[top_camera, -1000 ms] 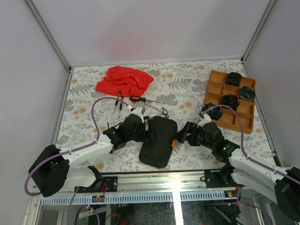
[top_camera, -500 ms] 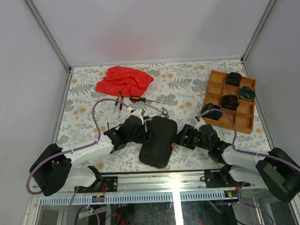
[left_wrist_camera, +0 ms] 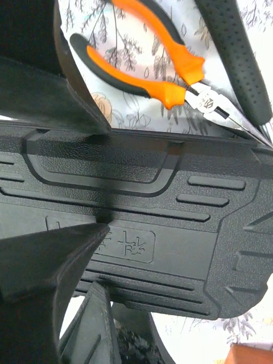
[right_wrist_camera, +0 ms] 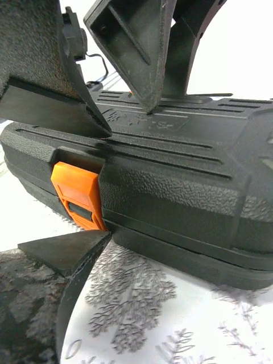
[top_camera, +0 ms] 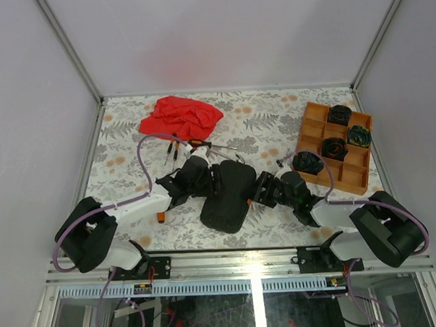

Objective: Sort the tools into containers
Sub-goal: Move the storage box to the center of the board.

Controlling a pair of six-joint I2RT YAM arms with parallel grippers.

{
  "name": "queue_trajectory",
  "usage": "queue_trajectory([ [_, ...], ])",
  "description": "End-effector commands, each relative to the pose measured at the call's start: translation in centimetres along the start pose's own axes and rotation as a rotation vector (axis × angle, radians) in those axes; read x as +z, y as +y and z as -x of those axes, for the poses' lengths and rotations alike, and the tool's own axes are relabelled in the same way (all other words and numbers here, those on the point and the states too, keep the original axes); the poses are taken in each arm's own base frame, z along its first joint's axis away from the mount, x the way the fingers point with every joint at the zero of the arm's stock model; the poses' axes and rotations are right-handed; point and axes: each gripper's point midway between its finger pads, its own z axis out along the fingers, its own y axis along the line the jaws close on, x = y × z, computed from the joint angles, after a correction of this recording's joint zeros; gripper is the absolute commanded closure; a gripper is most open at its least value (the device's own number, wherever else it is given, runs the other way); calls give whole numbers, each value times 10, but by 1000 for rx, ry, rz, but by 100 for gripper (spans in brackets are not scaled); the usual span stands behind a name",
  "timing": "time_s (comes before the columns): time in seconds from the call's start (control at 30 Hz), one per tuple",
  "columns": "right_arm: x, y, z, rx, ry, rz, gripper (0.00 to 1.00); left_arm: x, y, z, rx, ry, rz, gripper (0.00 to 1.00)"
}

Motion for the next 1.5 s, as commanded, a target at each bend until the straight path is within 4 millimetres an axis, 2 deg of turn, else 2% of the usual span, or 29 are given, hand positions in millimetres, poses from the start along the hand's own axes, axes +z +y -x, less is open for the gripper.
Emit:
queue_trajectory([
  [0.0,11,42,36,-146,-89,71,27,-6,-4,26,-9,-68,-28,33],
  [0.07,10,39,39,-171,-92,41,24,-14,2,33,-10,-96,-5,24],
  [0.1,8,34,39,-180,-95,18,17,-17,3,36,-5,-108,4,20],
  [0.17,2,22,39,-191,-111,-36,9,-25,8,42,-1,-131,33,13],
  [0.3,-14,5,40,-209,-149,-107,3,-42,16,58,-3,-192,94,0],
  [0.43,-28,0,40,-217,-173,-125,1,-58,17,72,-32,-256,108,0],
  [0.53,-35,-6,39,-186,-195,-142,1,-63,18,76,-62,-288,106,0],
  [0.77,-44,-14,39,-135,-221,-173,1,-58,16,67,-104,-294,56,0],
  [1.1,-47,-19,38,-156,-226,-191,1,-52,11,65,-39,-261,35,0],
  [1.33,-44,-20,32,-100,-203,-183,1,-47,24,59,-62,-237,104,0],
  [1.47,-44,-30,29,-64,-179,-257,1,-44,27,55,-97,-222,125,0],
])
